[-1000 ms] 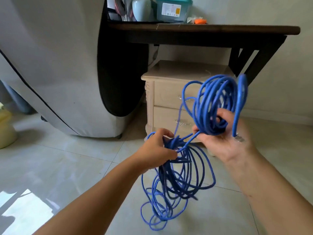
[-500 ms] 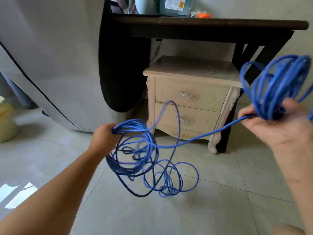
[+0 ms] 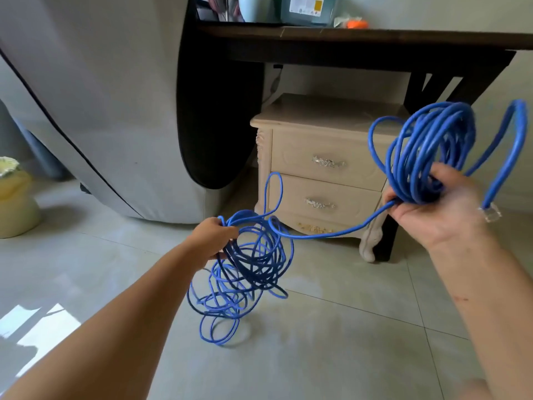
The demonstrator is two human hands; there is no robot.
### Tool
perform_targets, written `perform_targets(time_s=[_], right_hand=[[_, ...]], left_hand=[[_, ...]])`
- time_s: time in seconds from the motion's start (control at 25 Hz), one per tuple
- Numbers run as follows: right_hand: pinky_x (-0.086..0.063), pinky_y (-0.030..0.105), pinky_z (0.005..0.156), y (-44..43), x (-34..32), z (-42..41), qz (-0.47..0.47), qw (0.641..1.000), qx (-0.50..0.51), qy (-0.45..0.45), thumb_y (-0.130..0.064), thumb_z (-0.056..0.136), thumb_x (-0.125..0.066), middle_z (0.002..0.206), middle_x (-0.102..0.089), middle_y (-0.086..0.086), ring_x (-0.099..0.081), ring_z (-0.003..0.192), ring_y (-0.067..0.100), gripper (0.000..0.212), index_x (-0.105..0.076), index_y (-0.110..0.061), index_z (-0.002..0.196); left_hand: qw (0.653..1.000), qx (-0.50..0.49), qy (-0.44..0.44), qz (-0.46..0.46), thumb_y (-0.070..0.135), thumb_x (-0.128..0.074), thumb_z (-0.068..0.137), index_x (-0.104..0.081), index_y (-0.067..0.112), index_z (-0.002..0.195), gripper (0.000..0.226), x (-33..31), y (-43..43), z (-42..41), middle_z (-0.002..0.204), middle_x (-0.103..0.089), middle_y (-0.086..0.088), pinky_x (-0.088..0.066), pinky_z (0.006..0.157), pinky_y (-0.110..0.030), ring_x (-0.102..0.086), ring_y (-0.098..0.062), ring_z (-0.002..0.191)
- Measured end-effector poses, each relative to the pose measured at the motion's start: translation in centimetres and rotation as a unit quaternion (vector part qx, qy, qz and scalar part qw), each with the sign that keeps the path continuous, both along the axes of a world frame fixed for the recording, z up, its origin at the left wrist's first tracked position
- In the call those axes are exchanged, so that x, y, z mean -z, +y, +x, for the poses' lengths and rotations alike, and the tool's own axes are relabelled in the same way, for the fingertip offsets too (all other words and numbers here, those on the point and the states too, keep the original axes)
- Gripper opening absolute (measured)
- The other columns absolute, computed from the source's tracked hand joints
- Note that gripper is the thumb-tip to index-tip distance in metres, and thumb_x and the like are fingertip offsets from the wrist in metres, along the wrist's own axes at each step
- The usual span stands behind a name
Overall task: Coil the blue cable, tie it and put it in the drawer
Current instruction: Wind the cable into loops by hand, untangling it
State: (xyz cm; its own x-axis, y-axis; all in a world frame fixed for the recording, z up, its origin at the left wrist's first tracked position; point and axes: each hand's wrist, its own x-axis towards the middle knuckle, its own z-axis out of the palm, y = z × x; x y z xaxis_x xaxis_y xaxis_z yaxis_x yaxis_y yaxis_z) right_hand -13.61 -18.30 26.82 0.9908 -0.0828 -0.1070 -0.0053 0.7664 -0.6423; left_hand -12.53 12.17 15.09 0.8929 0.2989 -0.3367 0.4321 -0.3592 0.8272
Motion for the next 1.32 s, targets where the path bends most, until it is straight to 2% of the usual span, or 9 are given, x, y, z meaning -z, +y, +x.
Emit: perform_targets(time_s=[0.12, 0.24, 0.36, 0.48, 0.64, 0.72, 0.88, 1.04, 1.32], right_hand=[[-0.046, 0.023, 0.055, 0.9, 1.1, 0.5, -0.064, 0.997, 0.002, 0.040, -0.001, 0.086, -0.047, 0.047, -0.035, -0.008, -0.040, 0.047, 0.009, 0.036, -0.040, -0.021, 0.056], [-0.044, 0.024, 0.052, 3.7, 2.9, 0.6, -0.241, 0.967, -0.031, 0.076, -0.006, 0.093, -0.050, 0.039, -0.041, -0.007, -0.045, 0.039, 0.010, 0.037, -0.046, -0.017, 0.058], [-0.041, 0.028, 0.052, 6.1, 4.7, 0.1, -0.495, 0.865, -0.075, 0.016, -0.009, 0.093, -0.055, 0.043, -0.048, -0.003, -0.049, 0.048, 0.019, 0.020, -0.052, -0.015, 0.074], [-0.038, 0.029, 0.055, 7.3, 4.8, -0.7, -0.623, 0.770, -0.120, -0.066, -0.010, 0.091, -0.056, 0.059, -0.051, 0.002, -0.048, 0.054, 0.019, 0.010, -0.056, -0.013, 0.082], [-0.041, 0.026, 0.055, 7.2, 4.1, -1.2, -0.664, 0.730, -0.126, -0.104, -0.013, 0.087, -0.058, 0.062, -0.052, 0.001, -0.049, 0.055, 0.016, 0.005, -0.059, -0.012, 0.082], [-0.045, 0.027, 0.056, 7.1, 4.0, -1.3, -0.645, 0.744, -0.131, -0.115, -0.015, 0.085, -0.063, 0.062, -0.055, -0.003, -0.052, 0.054, 0.012, 0.005, -0.060, -0.018, 0.082], [-0.053, 0.029, 0.066, 5.9, 3.3, -1.1, -0.447, 0.858, -0.237, -0.092, -0.032, 0.081, -0.067, 0.079, -0.070, 0.000, -0.065, 0.069, 0.016, 0.026, -0.064, -0.023, 0.105], [-0.051, 0.032, 0.069, 5.1, 3.7, -0.7, -0.474, 0.817, -0.328, -0.005, -0.084, 0.078, -0.036, 0.084, -0.071, 0.006, -0.066, 0.073, 0.018, 0.079, -0.069, -0.013, 0.093], [-0.020, 0.016, 0.040, 4.0, 3.6, 0.9, -0.430, 0.882, -0.193, -0.023, -0.022, 0.097, -0.057, 0.061, -0.043, -0.004, -0.026, 0.047, 0.007, 0.025, -0.072, -0.009, 0.081]], left_hand=[[0.982, 0.046, -0.047, 0.177, 0.044, -0.062, 0.094, -0.061, 0.011, 0.110, 0.037, -1.4, -1.0, -0.4, 0.087, -0.060, -0.011, -0.041, 0.069, -0.028, -0.052, -0.019, 0.073], [0.986, 0.069, -0.140, -0.056, 0.056, -0.047, 0.098, -0.062, 0.026, 0.113, 0.037, -4.8, -3.4, -1.6, 0.102, -0.065, 0.002, -0.049, 0.086, -0.031, -0.061, -0.016, 0.099], [0.949, 0.156, -0.153, -0.230, 0.069, -0.048, 0.082, -0.054, 0.029, 0.131, 0.064, -7.3, -5.3, -3.0, 0.124, -0.063, 0.008, -0.051, 0.096, -0.033, -0.063, -0.011, 0.113], [0.941, 0.274, -0.183, -0.073, 0.062, -0.066, 0.072, -0.049, 0.036, 0.136, 0.071, -7.6, -6.1, -3.5, 0.115, -0.063, 0.019, -0.050, 0.092, -0.021, -0.063, 0.005, 0.102], [0.928, 0.295, -0.219, 0.066, 0.050, -0.078, 0.075, -0.064, 0.031, 0.106, 0.039, -6.7, -6.1, -3.0, 0.082, -0.068, 0.011, -0.052, 0.072, -0.025, -0.062, -0.005, 0.070], [0.933, 0.298, -0.203, -0.008, 0.048, -0.073, 0.074, -0.066, 0.028, 0.097, 0.031, -6.7, -6.2, -3.4, 0.075, -0.070, 0.007, -0.055, 0.074, -0.026, -0.068, -0.010, 0.070], [0.935, 0.244, -0.235, -0.103, 0.047, -0.060, 0.084, -0.062, 0.022, 0.087, 0.025, -6.9, -6.6, -3.7, 0.063, -0.063, 0.003, -0.051, 0.067, -0.030, -0.063, -0.014, 0.062], [0.945, 0.153, -0.256, -0.132, 0.031, -0.055, 0.098, -0.057, 0.018, 0.080, 0.023, -6.8, -6.4, -3.5, 0.057, -0.056, 0.003, -0.047, 0.065, -0.035, -0.053, -0.013, 0.055], [0.952, 0.180, -0.247, 0.033, 0.036, -0.055, 0.098, -0.056, 0.022, 0.081, 0.022, -7.3, -5.0, -3.1, 0.055, -0.059, 0.006, -0.047, 0.055, -0.022, -0.052, -0.009, 0.052]])
